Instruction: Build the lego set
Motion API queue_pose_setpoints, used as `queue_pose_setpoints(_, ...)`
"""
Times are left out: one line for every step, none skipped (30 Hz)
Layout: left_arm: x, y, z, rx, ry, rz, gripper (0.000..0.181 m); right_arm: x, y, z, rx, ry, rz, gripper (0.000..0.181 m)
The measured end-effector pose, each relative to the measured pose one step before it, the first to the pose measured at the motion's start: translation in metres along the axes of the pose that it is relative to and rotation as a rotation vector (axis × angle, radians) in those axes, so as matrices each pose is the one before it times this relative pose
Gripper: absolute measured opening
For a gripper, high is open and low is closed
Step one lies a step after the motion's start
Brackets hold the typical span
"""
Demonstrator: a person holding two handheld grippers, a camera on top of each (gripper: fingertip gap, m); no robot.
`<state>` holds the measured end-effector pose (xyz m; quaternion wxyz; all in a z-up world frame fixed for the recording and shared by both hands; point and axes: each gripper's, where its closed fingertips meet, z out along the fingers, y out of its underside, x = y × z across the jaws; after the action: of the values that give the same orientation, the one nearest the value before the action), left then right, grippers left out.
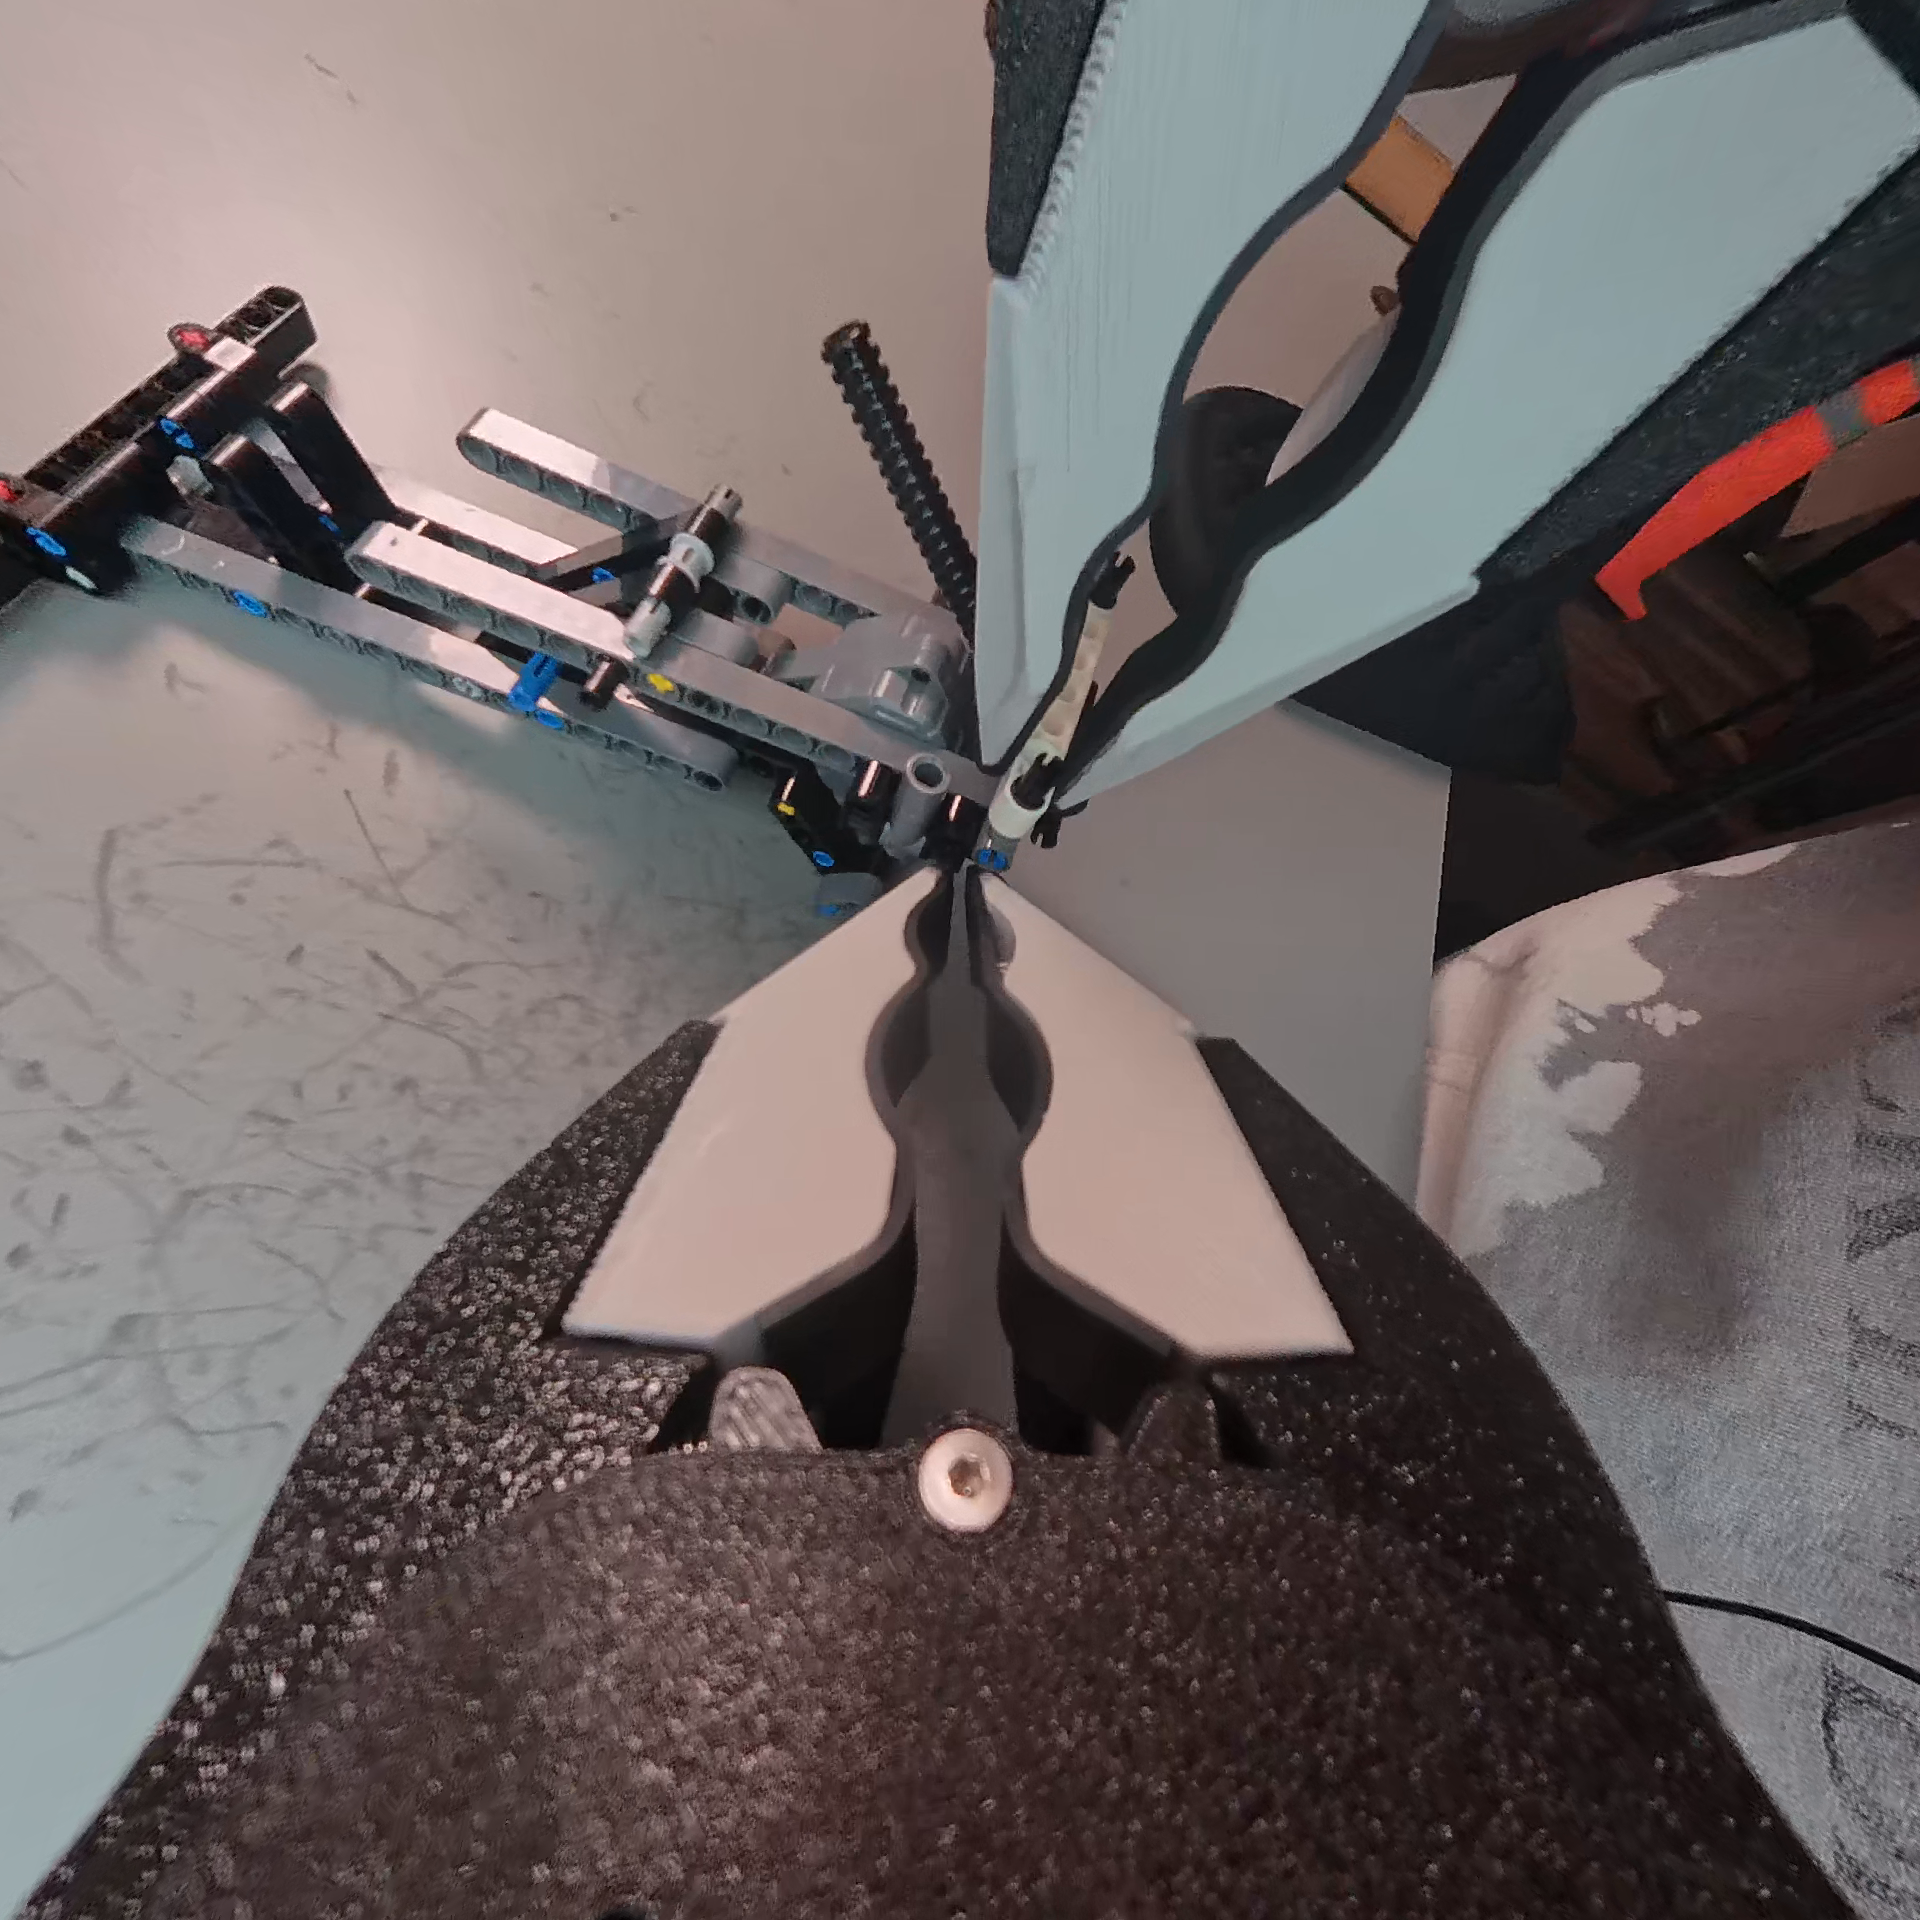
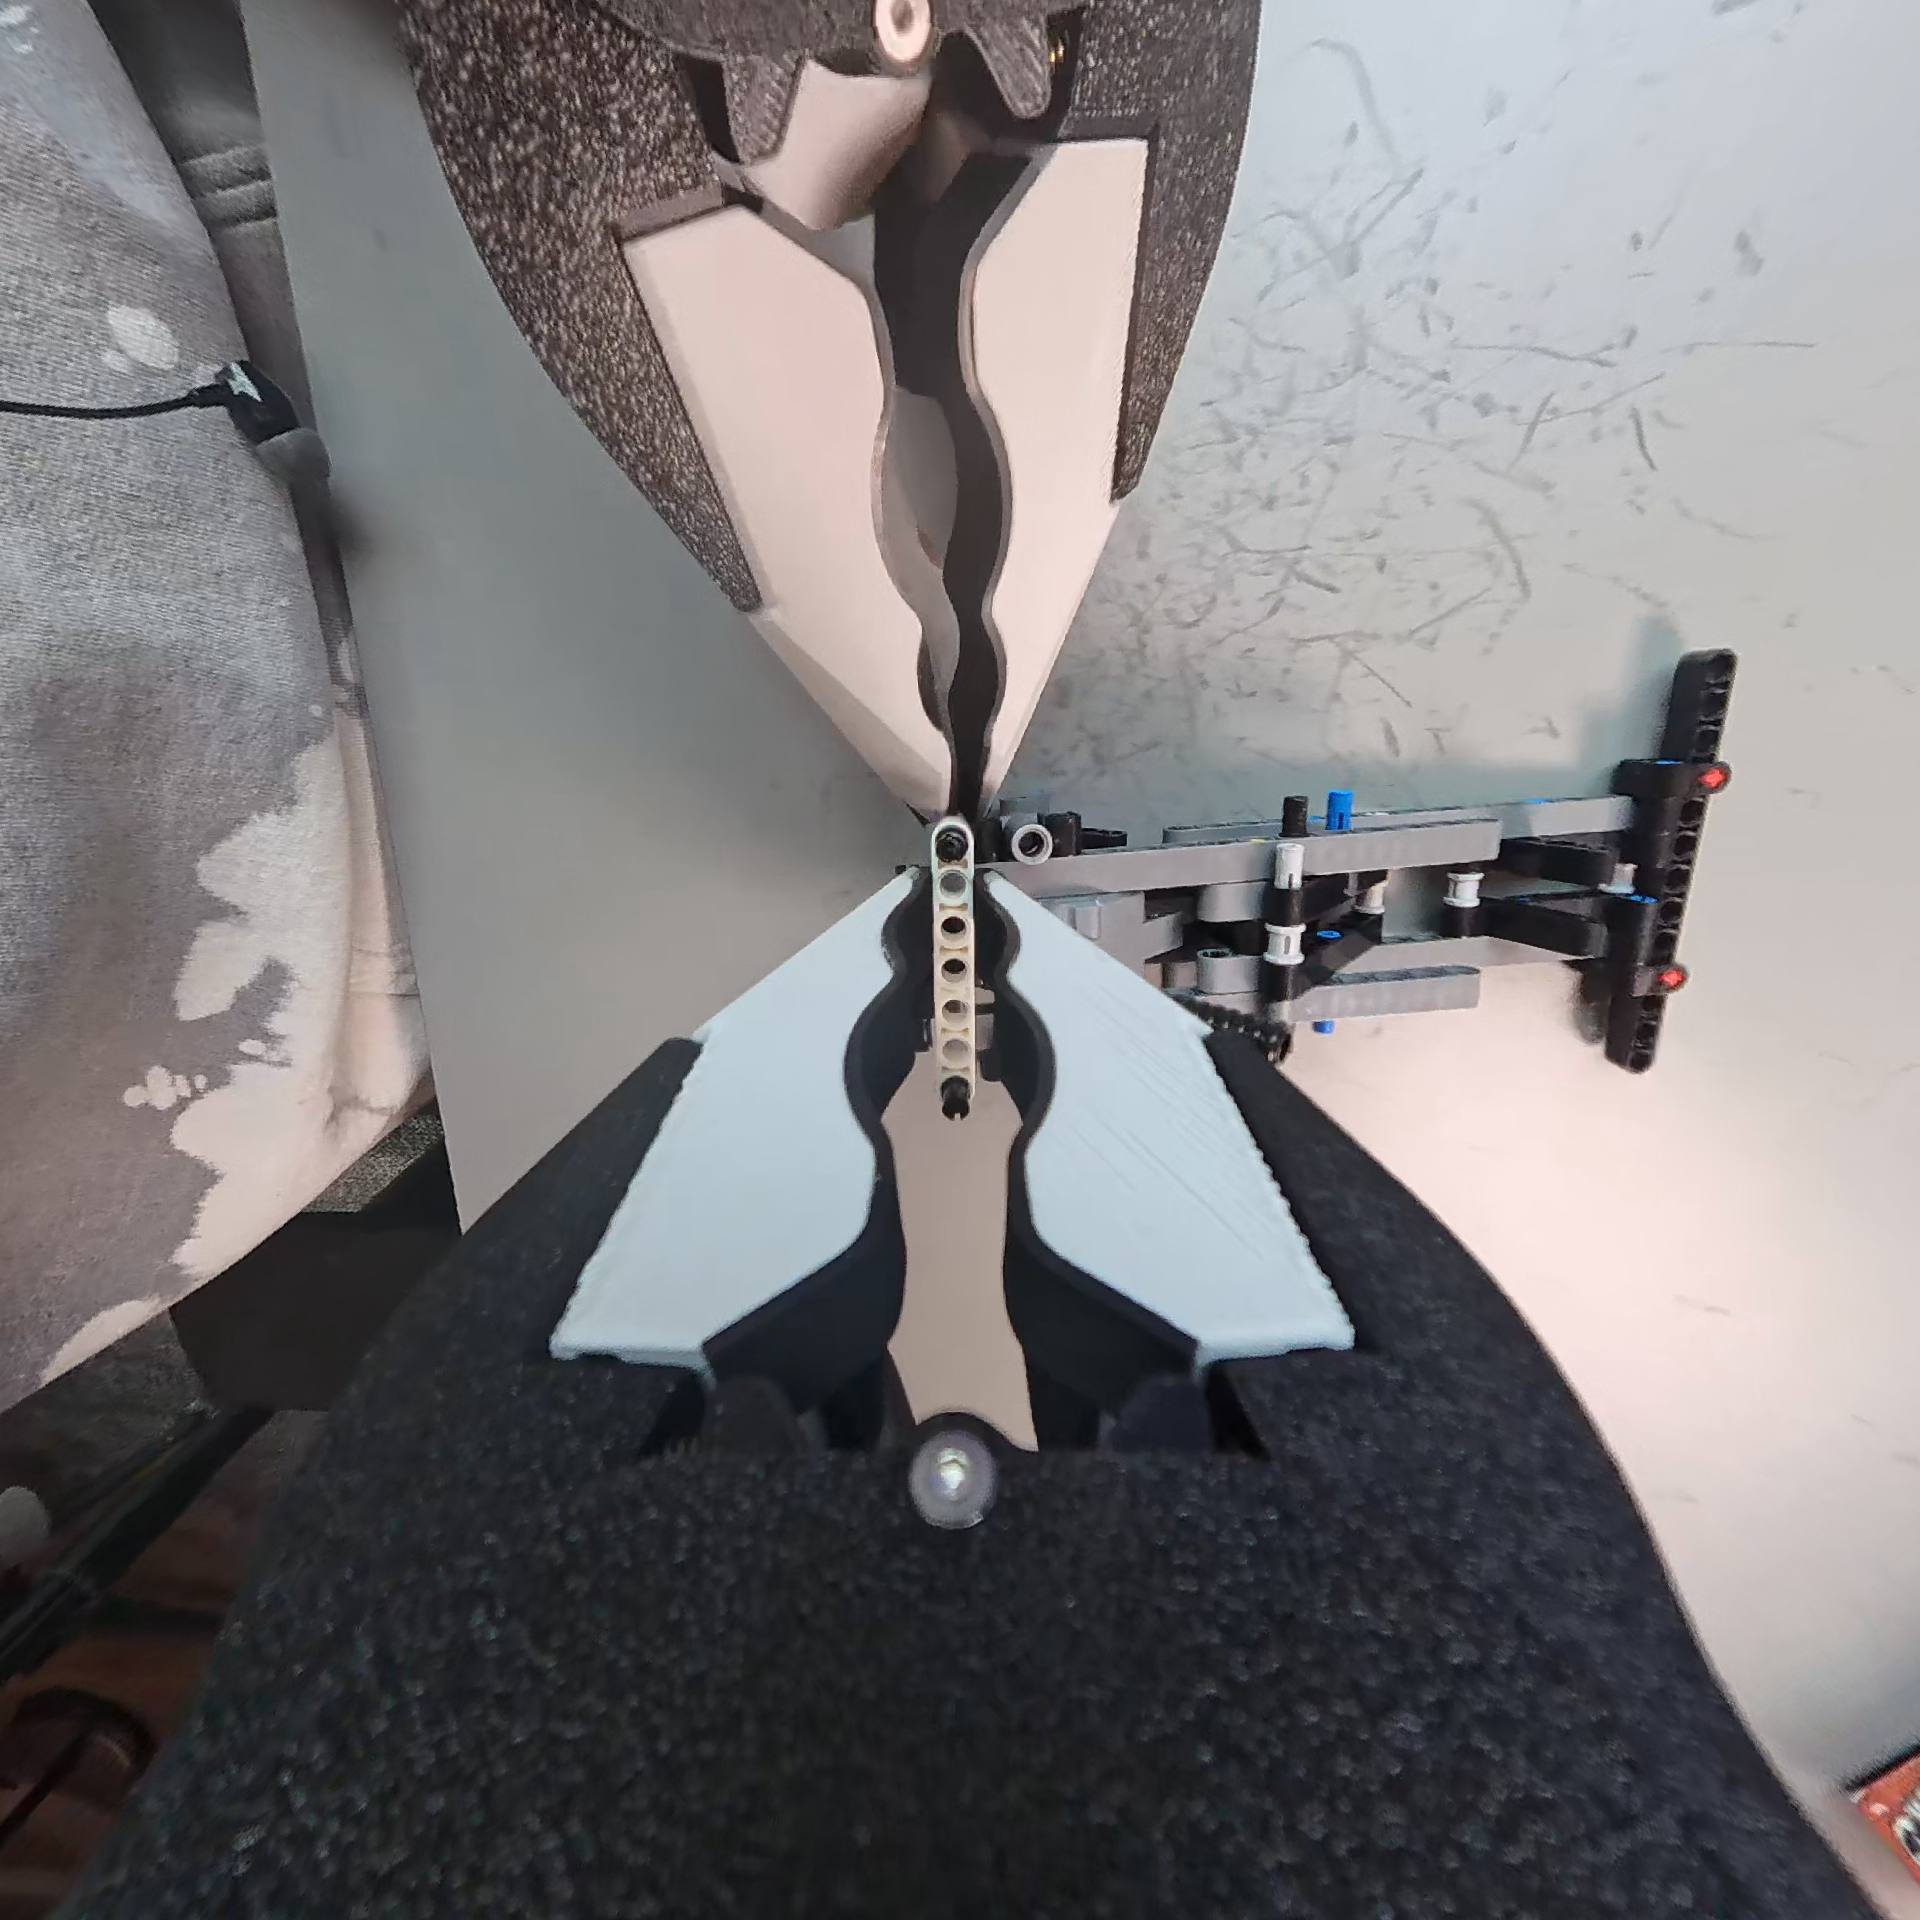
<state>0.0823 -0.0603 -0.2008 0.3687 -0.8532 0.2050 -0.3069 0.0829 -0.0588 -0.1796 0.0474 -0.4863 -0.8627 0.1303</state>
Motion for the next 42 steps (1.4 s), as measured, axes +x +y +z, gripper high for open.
queue_pose_setpoints(0.00060, -0.00120, -0.00135, 0.0074, 0.0028, 0.0037, 0.004, -0.00008, 0.00066, -0.00015, -0.0021, -0.0004, 0.0007, 0.007)
queue_pose_setpoints(0.00039, -0.00080, -0.00099, 0.0048, 0.0014, 0.0049, 0.005, 0.00010, 0.00050, -0.00010, -0.0022, 0.0013, -0.0003, 0.007)
queue_pose_setpoints(0.00014, -0.00042, -0.00073, 0.0022, 0.0002, 0.0040, 0.006, -0.00033, 0.00035, -0.00007, -0.0036, 0.0007, -0.0038, 0.007)
queue_pose_setpoints(0.00009, -0.00010, -0.00024, 0.0008, -0.0010, 0.0026, 0.008, -0.00057, 0.00061, -0.00022, -0.0058, -0.0016, -0.0062, 0.007)
queue_pose_setpoints(0.00033, 0.00003, -0.00023, 0.0007, -0.0013, 0.0068, 0.008, -0.00024, 0.00020, 0.00006, -0.0035, -0.0013, -0.0042, 0.007)
queue_pose_setpoints(0.00076, -0.00001, -0.00039, 0.0018, -0.0029, 0.0165, 0.008, -0.00023, -0.00003, 0.00009, -0.0011, -0.0008, -0.0030, 0.007)
queue_pose_setpoints(0.00187, -0.00078, -0.00099, 0.0071, 0.0006, 0.0245, 0.010, -0.00017, 0.00006, 0.00008, -0.0004, -0.0004, -0.0014, 0.007)
queue_pose_setpoints(0.00354, -0.00190, -0.00178, 0.0129, 0.0116, 0.0186, 0.013, 0.00013, -0.00008, 0.00007, 0.0015, 0.0002, -0.0011, 0.007)
queue_pose_setpoints(0.00316, -0.00236, -0.00221, 0.0119, 0.0129, 0.0086, 0.014, -0.00004, 0.00008, -0.00016, 0.0018, -0.0002, -0.0018, 0.007)
queue_pose_setpoints(0.00111, -0.00241, -0.00209, 0.0121, 0.0042, 0.0099, 0.015, -0.00001, 0.00011, -0.00007, 0.0023, -0.0014, -0.0002, 0.007)
queue_pose_setpoints(0.00043, -0.00314, -0.00169, 0.0179, 0.0014, 0.0146, 0.016, -0.00013, -0.00011, 0.00013, 0.0033, -0.0015, -0.0012, 0.007)
queue_pose_setpoints(0.00080, -0.00342, -0.00097, 0.0186, 0.0029, 0.0127, 0.017, -0.00016, 0.00000, 0.00006, 0.0017, -0.0013, -0.0025, 0.007)
queue_pose_setpoints(0.00085, -0.00273, -0.00010, 0.0118, 0.0017, 0.0099, 0.017, 0.00003, 0.00013, -0.00005, -0.0007, -0.0006, -0.0036, 0.007)
queue_pose_setpoints(0.00078, -0.00144, 0.00065, 0.0026, -0.0008, 0.0125, 0.016, -0.00010, 0.00009, -0.00008, -0.0021, -0.0008, -0.0049, 0.007)
queue_pose_setpoints(-0.00028, -0.00021, 0.00095, -0.0031, -0.0090, 0.0165, 0.014, -0.00027, 0.00040, 0.00002, -0.0032, -0.0012, -0.0060, 0.007)
queue_pose_setpoints(-0.00145, -0.00015, 0.00056, -0.0015, -0.0169, 0.0172, 0.010, -0.00016, 0.00024, -0.00007, -0.0009, 0.0001, -0.0054, 0.007)
queue_pose_setpoints(-0.00112, -0.00017, 0.00023, 0.0007, -0.0125, 0.0127, 0.008, -0.00028, 0.00014, -0.00002, 0.0000, -0.0010, -0.0028, 0.007)
queue_pose_setpoints(-0.00010, 0.00008, 0.00014, 0.0002, -0.0038, 0.0048, 0.008, -0.00008, 0.00001, 0.00006, 0.0016, -0.0004, -0.0020, 0.007)
queue_pose_setpoints(0.00022, 0.00010, 0.00000, 0.0008, 0.0000, 0.0005, 0.008, -0.00014, -0.00002, 0.00011, 0.0026, 0.0004, -0.0024, 0.007)
queue_pose_setpoints(0.00016, 0.00010, -0.00004, 0.0022, -0.0003, 0.0012, 0.008, -0.00011, 0.00001, 0.00011, 0.0027, 0.0020, -0.0038, 0.007)
queue_pose_setpoints(0.00016, -0.00007, -0.00002, 0.0019, -0.0009, 0.0029, 0.008, -0.00016, 0.00014, 0.00027, 0.0024, 0.0018, -0.0053, 0.007)
queue_pose_setpoints(0.00044, 0.00003, 0.00008, 0.0005, 0.0007, 0.0030, 0.008, -0.00057, 0.00037, 0.00052, 0.0018, 0.0009, -0.0069, 0.007)
queue_pose_setpoints(0.00052, -0.00032, 0.00000, 0.0017, 0.0014, 0.0009, 0.007, -0.00005, 0.00028, 0.00065, 0.0024, 0.0038, -0.0066, 0.008)
queue_pose_setpoints(0.00041, -0.00033, -0.00005, 0.0025, 0.0023, 0.0000, 0.007, 0.00000, -0.00001, 0.00051, 0.0056, 0.0048, -0.0081, 0.009)
queue_pose_setpoints(0.00042, -0.00021, -0.00006, 0.0020, 0.0009, 0.0010, 0.007, -0.00005, -0.00066, 0.00016, 0.0092, 0.0043, -0.0055, 0.010)
queue_pose_setpoints(-0.00025, 0.00002, -0.00007, 0.0012, -0.0041, 0.0022, 0.007, 0.00024, -0.00121, -0.00013, 0.0124, 0.0041, -0.0019, 0.010)
queue_pose_setpoints(-0.00064, 0.00049, 0.00009, -0.0021, -0.0057, 0.0030, 0.008, -0.00031, -0.00147, -0.00054, 0.0142, -0.0001, -0.0040, 0.010)
queue_pose_setpoints(-0.00026, 0.00025, 0.00013, -0.0005, -0.0024, 0.0013, 0.008, -0.00014, -0.00093, -0.00029, 0.0103, 0.0027, -0.0084, 0.009)
queue_pose_setpoints(0.00006, -0.00012, 0.00006, 0.0009, 0.0004, -0.0001, 0.008, 0.00091, 0.00034, 0.00023, 0.0018, 0.0089, -0.0135, 0.007)
queue_pose_setpoints(0.00007, 0.00025, 0.00014, -0.0010, 0.0020, 0.0024, 0.008, -0.00017, 0.00009, 0.00022, 0.0025, 0.0005, -0.0101, 0.007)
queue_pose_setpoints(0.00033, 0.00034, -0.00035, -0.0026, 0.0039, 0.0032, 0.008, 0.00025, 0.00009, -0.00023, 0.0008, -0.0003, -0.0038, 0.007)
queue_pose_setpoints(0.00005, 0.00168, -0.00051, -0.0125, 0.0063, -0.0018, 0.010, 0.00102, 0.00072, -0.00020, -0.0029, 0.0028, -0.0014, 0.007)
queue_pose_setpoints(-0.00041, 0.00372, -0.00022, -0.0233, 0.0073, -0.0102, 0.015, 0.00015, 0.00087, -0.00044, -0.0020, -0.0034, -0.0016, 0.007)
queue_pose_setpoints(-0.00034, 0.00434, 0.00025, -0.0237, 0.0089, -0.0167, 0.019, -0.00012, 0.00139, -0.00034, -0.0037, -0.0059, -0.0015, 0.007)
queue_pose_setpoints(0.00011, 0.00401, 0.00086, -0.0189, 0.0098, -0.0213, 0.021, -0.00021, 0.00139, -0.00046, -0.0041, -0.0053, -0.0043, 0.007)
queue_pose_setpoints(0.00024, 0.00324, 0.00166, -0.0144, 0.0074, -0.0231, 0.021, -0.00003, 0.00084, -0.00024, -0.0027, -0.0042, -0.0023, 0.007)
queue_pose_setpoints(0.00067, 0.00314, 0.00242, -0.0163, 0.0061, -0.0198, 0.022, 0.00000, 0.00021, -0.00008, -0.0004, -0.0042, -0.0011, 0.007)
queue_pose_setpoints(0.00070, 0.00323, 0.00312, -0.0199, 0.0034, -0.0143, 0.023, 0.00013, 0.00005, 0.00007, -0.0006, -0.0038, 0.0006, 0.007)
queue_pose_setpoints(0.00033, 0.00209, 0.00330, -0.0140, -0.0011, -0.0096, 0.023, 0.00009, 0.00012, -0.00007, -0.0012, -0.0032, -0.0017, 0.007)
queue_pose_setpoints(0.00031, 0.00067, 0.00285, -0.0069, -0.0026, -0.0088, 0.023, 0.00000, -0.00004, 0.00012, 0.0003, -0.0036, -0.0032, 0.007)
queue_pose_setpoints(0.00014, -0.00005, 0.00246, -0.0043, -0.0024, -0.0093, 0.023, -0.00011, -0.00023, 0.00010, 0.0010, -0.0035, -0.0026, 0.007)
queue_pose_setpoints(-0.00040, -0.00094, 0.00164, 0.0017, -0.0050, -0.0079, 0.023, 0.00003, -0.00031, 0.00012, 0.0008, -0.0014, -0.0025, 0.007)
